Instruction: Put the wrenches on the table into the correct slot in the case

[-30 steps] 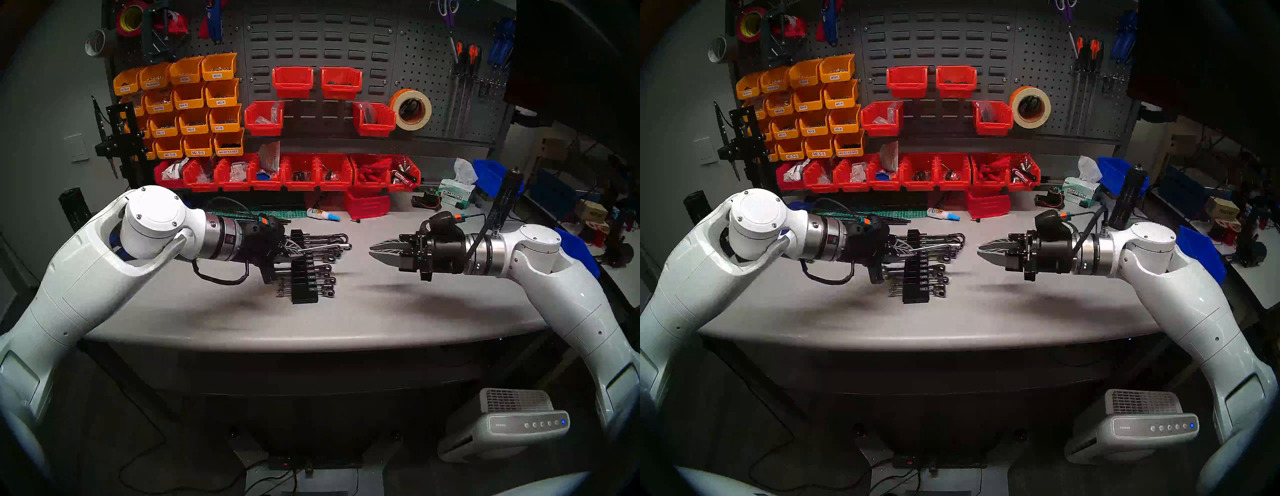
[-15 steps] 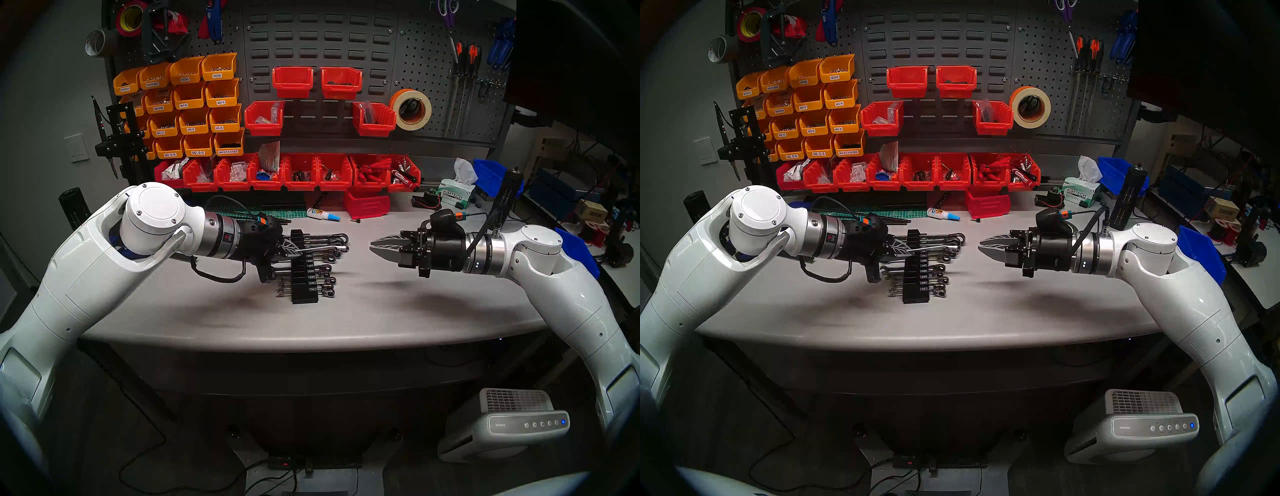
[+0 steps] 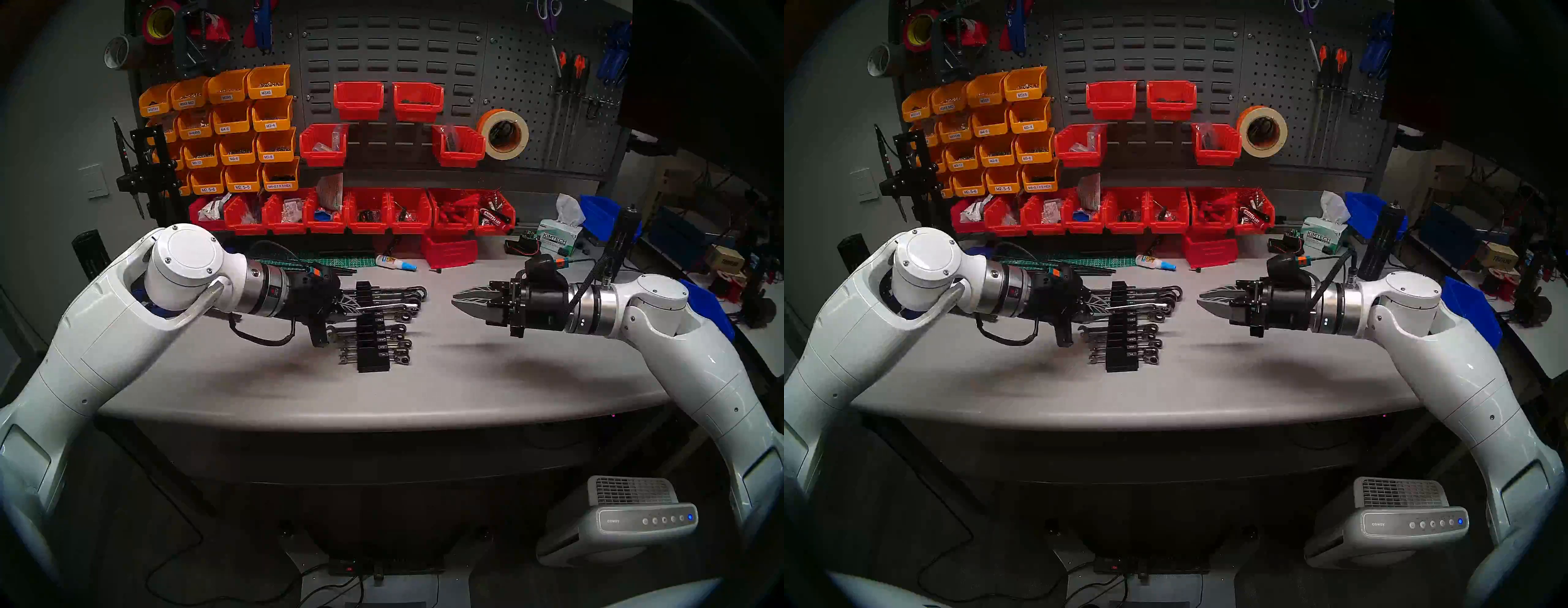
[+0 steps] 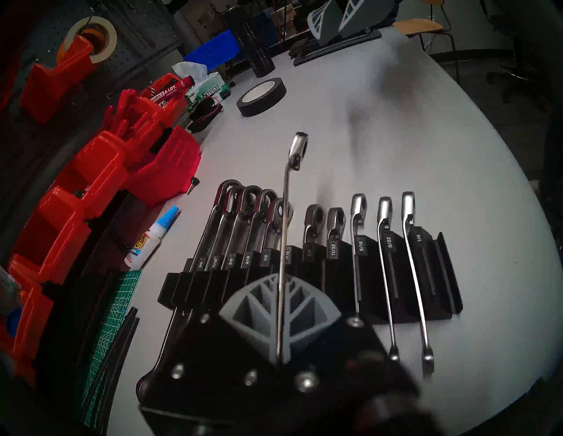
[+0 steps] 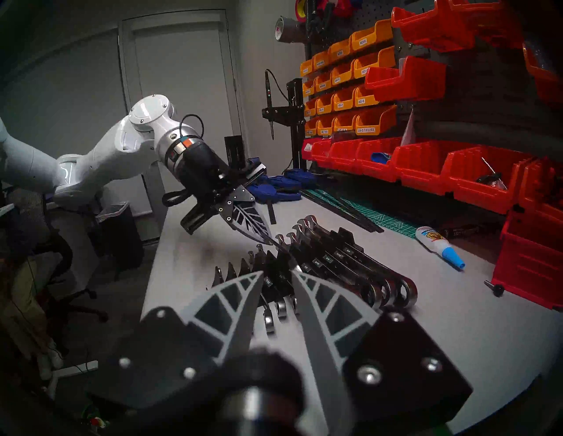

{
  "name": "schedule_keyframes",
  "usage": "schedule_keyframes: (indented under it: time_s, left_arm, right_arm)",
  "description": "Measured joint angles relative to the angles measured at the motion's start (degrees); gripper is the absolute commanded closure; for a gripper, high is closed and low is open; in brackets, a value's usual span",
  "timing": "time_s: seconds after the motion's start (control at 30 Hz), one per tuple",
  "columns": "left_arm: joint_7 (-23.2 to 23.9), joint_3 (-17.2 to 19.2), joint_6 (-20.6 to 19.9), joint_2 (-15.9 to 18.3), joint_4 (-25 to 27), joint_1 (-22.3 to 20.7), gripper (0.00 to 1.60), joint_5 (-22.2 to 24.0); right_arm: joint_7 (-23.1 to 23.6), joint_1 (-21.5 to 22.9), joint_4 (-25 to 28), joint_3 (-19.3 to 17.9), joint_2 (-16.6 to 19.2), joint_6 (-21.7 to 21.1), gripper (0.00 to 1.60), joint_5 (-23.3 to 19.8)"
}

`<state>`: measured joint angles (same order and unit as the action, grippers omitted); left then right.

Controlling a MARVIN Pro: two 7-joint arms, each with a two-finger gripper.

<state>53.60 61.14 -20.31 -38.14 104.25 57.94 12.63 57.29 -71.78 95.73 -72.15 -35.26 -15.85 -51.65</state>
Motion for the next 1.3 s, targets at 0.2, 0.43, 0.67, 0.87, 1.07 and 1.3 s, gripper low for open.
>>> schedule_keyframes:
  time_s: [0.2, 0.43, 0.67, 0.87, 1.07, 1.3]
  left_arm:
    - [0.40, 0.00, 0.35, -0.02, -1.10, -0.21, 1.60, -0.29]
    - [1.28, -0.06, 0.83, 0.37, -1.46, -0.34, 1.60, -0.84]
    - [1.85, -0.15, 1.15, 0.98, -1.43, -0.36, 1.60, -2.00]
    - [1.75, -0.15, 1.16, 1.11, -1.53, -0.37, 1.60, -2.73]
    - [1.74, -0.17, 0.81, 0.41, -1.76, -0.66, 1.60, -2.71]
    - [1.81, -0.72, -0.16, -0.36, -2.22, -1.18, 1.60, -2.91]
  right_arm:
    - [-0.37, 0.00, 0.11, -0.01, -0.01, -0.18, 0.80, 0.00]
    - [-0.51, 0.13, 0.09, 0.01, -0.15, -0.10, 0.80, 0.03]
    - [-0.24, 0.32, -0.01, 0.13, -0.56, -0.02, 0.80, 0.05]
    - [0.14, 0.47, 0.06, 0.15, -0.74, -0.06, 0.80, 0.05]
    - [0.29, 0.53, 0.11, 0.12, -0.79, -0.08, 0.80, 0.05]
    - [0.29, 0.51, 0.36, -0.14, -0.42, -0.10, 0.80, 0.02]
